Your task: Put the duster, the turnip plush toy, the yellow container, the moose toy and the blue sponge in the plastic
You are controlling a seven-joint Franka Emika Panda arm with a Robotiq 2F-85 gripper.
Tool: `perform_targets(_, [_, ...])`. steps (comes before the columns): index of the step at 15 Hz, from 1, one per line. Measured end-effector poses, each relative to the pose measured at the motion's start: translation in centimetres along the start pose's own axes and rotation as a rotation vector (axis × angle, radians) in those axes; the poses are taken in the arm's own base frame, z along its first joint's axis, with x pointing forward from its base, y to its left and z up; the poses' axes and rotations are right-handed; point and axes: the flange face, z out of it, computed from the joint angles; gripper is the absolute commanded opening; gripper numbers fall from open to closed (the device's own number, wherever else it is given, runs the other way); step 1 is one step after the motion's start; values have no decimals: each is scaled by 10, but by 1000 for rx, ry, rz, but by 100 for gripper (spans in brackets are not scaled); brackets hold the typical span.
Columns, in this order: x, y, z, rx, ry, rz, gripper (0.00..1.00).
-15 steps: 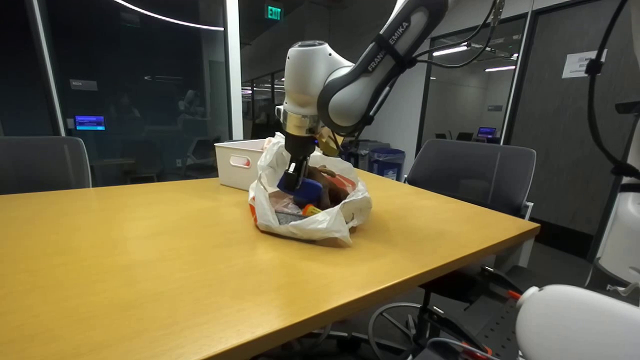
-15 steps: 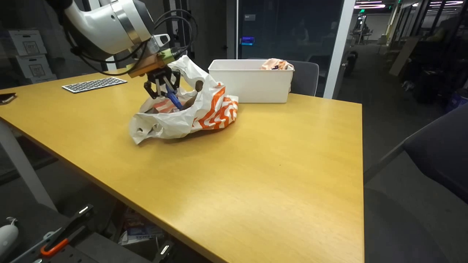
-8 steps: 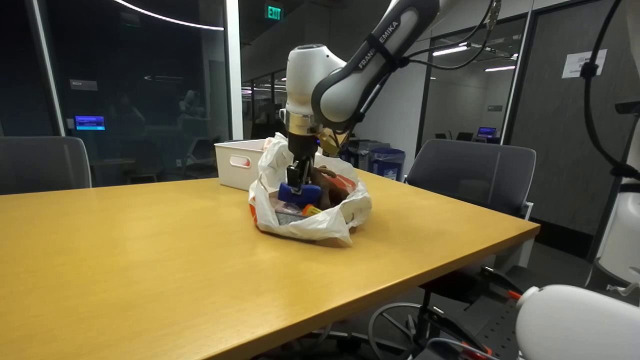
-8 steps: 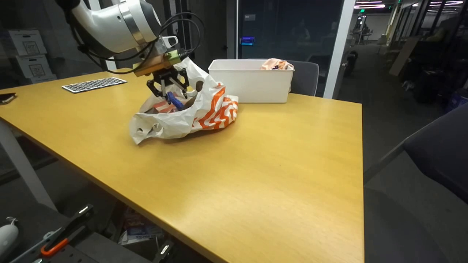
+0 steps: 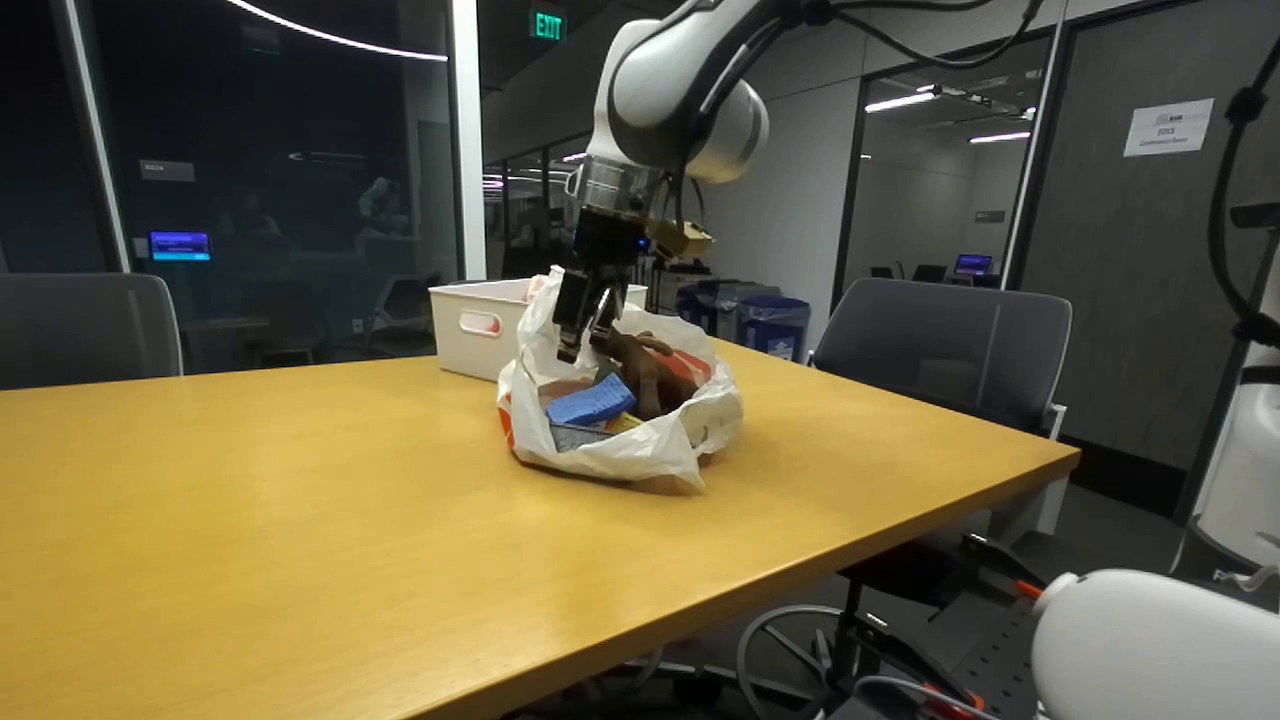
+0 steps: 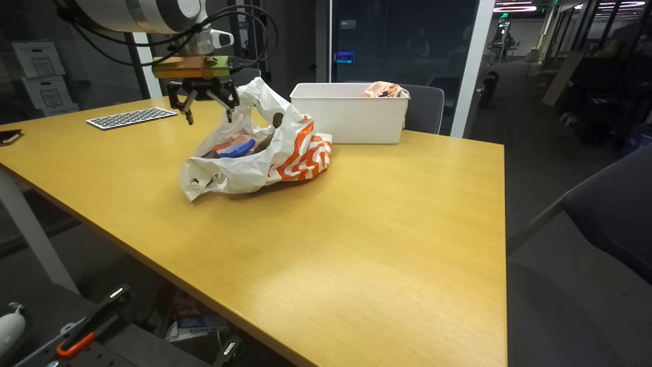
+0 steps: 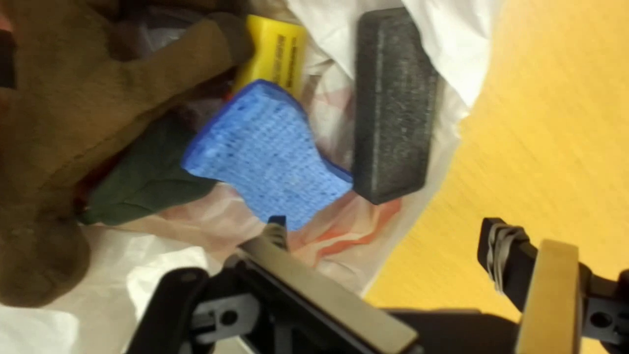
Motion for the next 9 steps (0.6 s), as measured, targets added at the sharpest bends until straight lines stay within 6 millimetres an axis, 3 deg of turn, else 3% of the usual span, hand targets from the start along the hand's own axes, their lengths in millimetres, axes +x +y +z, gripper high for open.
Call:
perform_targets(5, [1,-38,9,84,62,-4,100])
perform_targets(9, [6,-37,30,-8,122,-13,100])
